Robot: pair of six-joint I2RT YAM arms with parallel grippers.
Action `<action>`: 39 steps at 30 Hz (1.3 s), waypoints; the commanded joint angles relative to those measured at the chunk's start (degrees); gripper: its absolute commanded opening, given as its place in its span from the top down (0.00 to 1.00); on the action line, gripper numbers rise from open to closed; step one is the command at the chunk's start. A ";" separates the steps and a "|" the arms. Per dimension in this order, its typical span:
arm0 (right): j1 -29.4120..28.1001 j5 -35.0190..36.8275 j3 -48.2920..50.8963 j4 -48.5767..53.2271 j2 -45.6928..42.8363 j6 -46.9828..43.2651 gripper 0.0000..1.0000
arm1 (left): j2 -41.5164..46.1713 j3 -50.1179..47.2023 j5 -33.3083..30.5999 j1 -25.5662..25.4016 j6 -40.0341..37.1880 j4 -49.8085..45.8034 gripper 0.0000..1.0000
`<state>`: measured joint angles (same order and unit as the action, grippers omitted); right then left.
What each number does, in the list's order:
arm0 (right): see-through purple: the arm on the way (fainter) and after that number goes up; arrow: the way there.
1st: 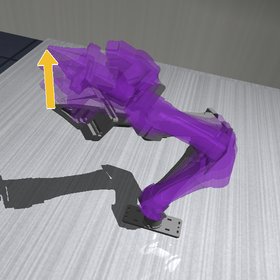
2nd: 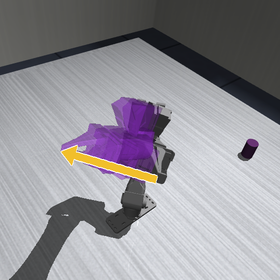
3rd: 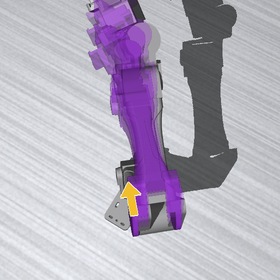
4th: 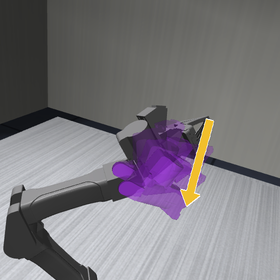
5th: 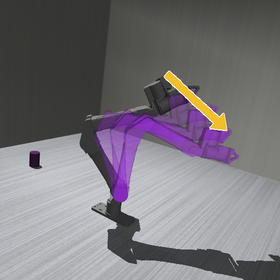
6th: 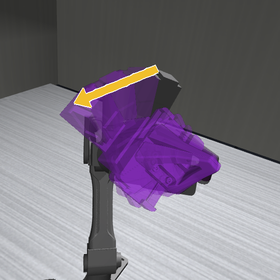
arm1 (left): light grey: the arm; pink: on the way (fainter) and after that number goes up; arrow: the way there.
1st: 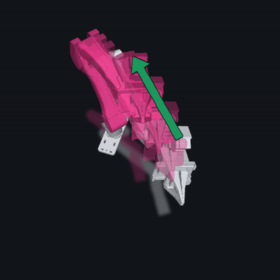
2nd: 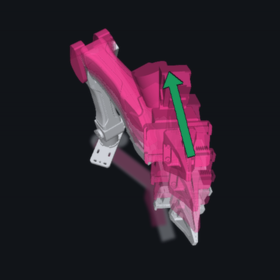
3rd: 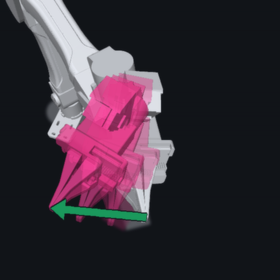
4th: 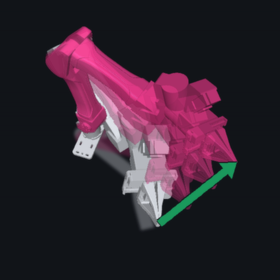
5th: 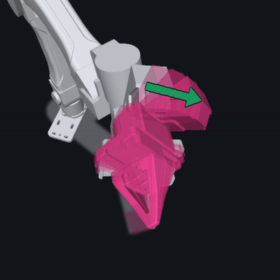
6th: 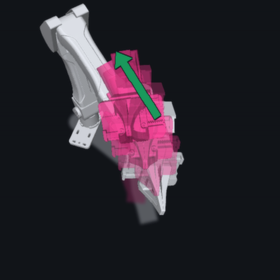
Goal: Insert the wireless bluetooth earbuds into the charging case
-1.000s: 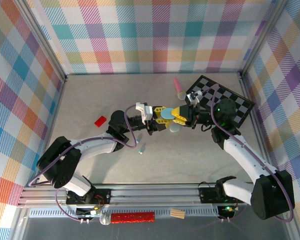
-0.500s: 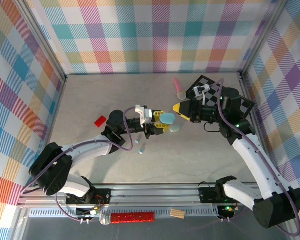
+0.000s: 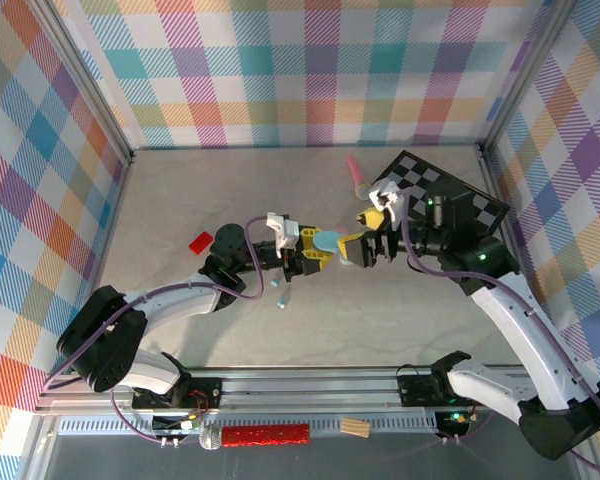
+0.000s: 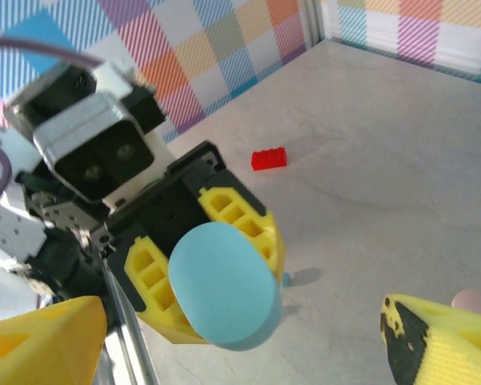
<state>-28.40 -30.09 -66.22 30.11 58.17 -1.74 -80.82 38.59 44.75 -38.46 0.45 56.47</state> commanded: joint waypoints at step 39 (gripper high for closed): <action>-7.37 10.25 -8.22 -5.54 6.88 3.24 0.10 | 3.83 -1.33 -3.79 1.10 0.43 -1.68 0.65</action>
<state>-35.97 -14.70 -72.44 25.93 67.05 -0.78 -78.02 37.06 40.99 -38.09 1.08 55.33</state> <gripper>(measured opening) 0.893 0.361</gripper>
